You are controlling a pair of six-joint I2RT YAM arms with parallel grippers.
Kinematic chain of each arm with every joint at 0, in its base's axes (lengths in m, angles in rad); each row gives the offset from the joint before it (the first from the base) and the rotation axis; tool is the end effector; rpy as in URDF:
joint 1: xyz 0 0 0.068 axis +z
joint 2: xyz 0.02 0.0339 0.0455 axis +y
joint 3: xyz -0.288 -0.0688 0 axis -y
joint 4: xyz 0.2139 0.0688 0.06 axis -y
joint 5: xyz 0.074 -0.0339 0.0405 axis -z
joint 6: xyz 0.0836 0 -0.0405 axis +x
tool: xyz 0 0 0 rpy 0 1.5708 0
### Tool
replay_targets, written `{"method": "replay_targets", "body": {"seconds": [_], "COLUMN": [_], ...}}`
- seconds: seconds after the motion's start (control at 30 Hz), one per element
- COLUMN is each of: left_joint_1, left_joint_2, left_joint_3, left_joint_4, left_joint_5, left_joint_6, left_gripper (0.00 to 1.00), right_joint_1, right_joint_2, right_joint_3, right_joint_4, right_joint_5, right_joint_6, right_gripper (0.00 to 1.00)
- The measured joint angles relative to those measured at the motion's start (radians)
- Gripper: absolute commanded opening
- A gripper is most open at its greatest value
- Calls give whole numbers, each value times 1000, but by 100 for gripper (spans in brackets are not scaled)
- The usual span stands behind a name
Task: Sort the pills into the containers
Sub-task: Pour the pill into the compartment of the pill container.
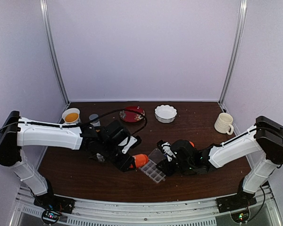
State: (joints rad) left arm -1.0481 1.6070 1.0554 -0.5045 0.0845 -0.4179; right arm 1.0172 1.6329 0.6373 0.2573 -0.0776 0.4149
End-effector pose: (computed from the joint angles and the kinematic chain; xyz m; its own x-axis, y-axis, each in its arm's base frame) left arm 0.1544 -0.2821 0.2034 -0.7560 0.5020 -0.4201 0.6317 0.7278 -0.2669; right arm 0.1632 0.2764 0.1482 -0.6778 -0.3323 -0.6558 -0.6611 0.6658 0.3459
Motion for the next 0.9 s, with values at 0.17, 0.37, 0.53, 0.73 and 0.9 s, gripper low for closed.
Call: {"method": "replay_targets", "body": {"seconds": [0.17, 0.37, 0.53, 0.73, 0.9], "left_joint_1": [0, 0, 0, 0, 0], "left_joint_2": [-27, 24, 36, 7, 6], "left_joint_3": [2, 1, 1, 6, 19], "left_joint_4": [-2, 10, 25, -3, 1], "left_joint_5": [-3, -2, -3, -18, -19], "left_joint_6": [0, 8, 9, 19, 26], "left_gripper": [0, 0, 0, 0, 0], "right_joint_1": [0, 0, 0, 0, 0], "right_joint_2": [0, 0, 0, 0, 0], "right_joint_3": [0, 0, 0, 0, 0], "right_joint_4": [0, 0, 0, 0, 0], "right_joint_5": [0, 0, 0, 0, 0], "right_joint_6": [0, 0, 0, 0, 0], "right_gripper": [27, 27, 27, 27, 26]}}
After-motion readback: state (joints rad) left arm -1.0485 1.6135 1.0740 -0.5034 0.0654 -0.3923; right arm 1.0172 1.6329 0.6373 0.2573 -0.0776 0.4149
